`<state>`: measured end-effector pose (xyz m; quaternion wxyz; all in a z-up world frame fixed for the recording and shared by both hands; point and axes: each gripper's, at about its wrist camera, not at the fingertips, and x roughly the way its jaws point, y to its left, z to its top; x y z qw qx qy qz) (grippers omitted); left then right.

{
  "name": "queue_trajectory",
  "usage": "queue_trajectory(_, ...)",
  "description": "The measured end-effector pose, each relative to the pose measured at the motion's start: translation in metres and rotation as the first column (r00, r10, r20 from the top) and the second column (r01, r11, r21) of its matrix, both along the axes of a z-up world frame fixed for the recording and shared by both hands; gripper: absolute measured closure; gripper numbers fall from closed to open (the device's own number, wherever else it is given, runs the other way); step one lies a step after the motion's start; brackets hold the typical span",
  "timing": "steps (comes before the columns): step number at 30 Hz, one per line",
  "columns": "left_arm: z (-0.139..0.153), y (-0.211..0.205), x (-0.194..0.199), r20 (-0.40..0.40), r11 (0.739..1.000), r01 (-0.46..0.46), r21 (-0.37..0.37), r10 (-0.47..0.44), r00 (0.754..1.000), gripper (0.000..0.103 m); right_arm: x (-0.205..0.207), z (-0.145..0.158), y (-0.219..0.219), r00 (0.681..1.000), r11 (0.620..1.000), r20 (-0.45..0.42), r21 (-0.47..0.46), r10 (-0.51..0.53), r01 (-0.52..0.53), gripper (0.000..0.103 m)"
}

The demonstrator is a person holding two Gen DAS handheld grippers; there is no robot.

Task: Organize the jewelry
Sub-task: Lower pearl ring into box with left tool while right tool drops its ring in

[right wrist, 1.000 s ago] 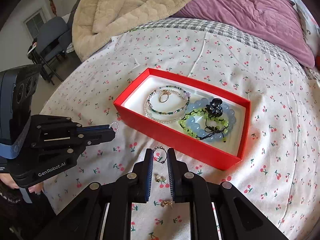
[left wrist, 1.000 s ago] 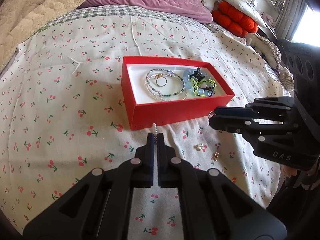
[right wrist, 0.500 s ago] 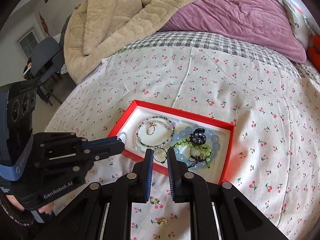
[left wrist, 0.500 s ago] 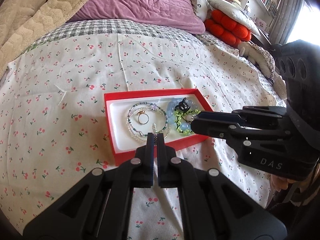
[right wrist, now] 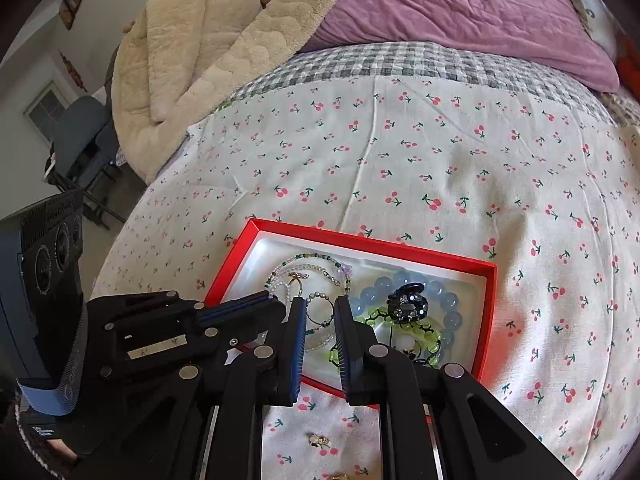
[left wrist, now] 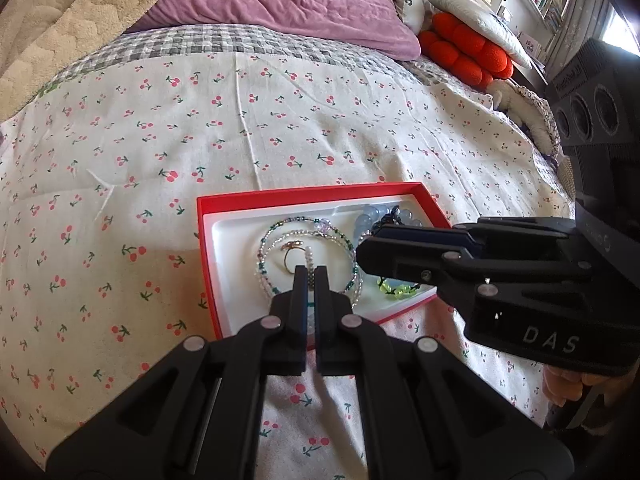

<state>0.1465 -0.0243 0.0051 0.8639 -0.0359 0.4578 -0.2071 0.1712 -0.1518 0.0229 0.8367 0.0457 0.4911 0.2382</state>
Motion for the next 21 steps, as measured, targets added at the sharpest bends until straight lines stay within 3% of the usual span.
queue_trajectory(5,0.003,-0.002,-0.001,0.015,1.000,0.008,0.009,-0.008,1.000,0.099,0.001,0.000,0.000,1.000,1.000,-0.002,0.018,-0.006,0.006,0.086)
queue_trajectory(10,0.009,0.000,-0.008,0.034,1.000,0.010,0.027,-0.011,0.999,0.076,0.002,0.002,-0.006,1.000,1.000,-0.025,0.023,-0.010,0.010,0.084)
queue_trajectory(14,0.016,0.005,-0.017,0.044,0.999,0.006,0.034,-0.008,0.999,0.069,-0.005,0.008,-0.012,1.000,1.000,-0.012,0.012,-0.009,0.009,0.083)
queue_trajectory(16,0.018,0.010,-0.022,0.051,0.999,-0.003,0.038,0.001,0.999,0.059,-0.010,0.011,-0.016,1.000,1.000,-0.004,0.009,-0.005,0.005,0.081)
queue_trajectory(19,0.021,0.018,-0.030,0.058,0.999,-0.025,0.044,0.022,0.998,0.047,-0.021,0.017,-0.021,1.000,1.000,0.017,-0.010,0.004,-0.003,0.076)
queue_trajectory(20,0.022,0.021,-0.033,0.058,0.999,-0.032,0.044,0.029,0.998,0.045,-0.025,0.019,-0.023,1.000,1.000,0.023,-0.014,0.007,-0.006,0.070)
queue_trajectory(21,0.022,0.024,-0.036,0.056,0.998,-0.039,0.044,0.037,0.998,0.041,-0.029,0.020,-0.025,1.000,1.000,0.030,-0.019,0.009,-0.009,0.054)
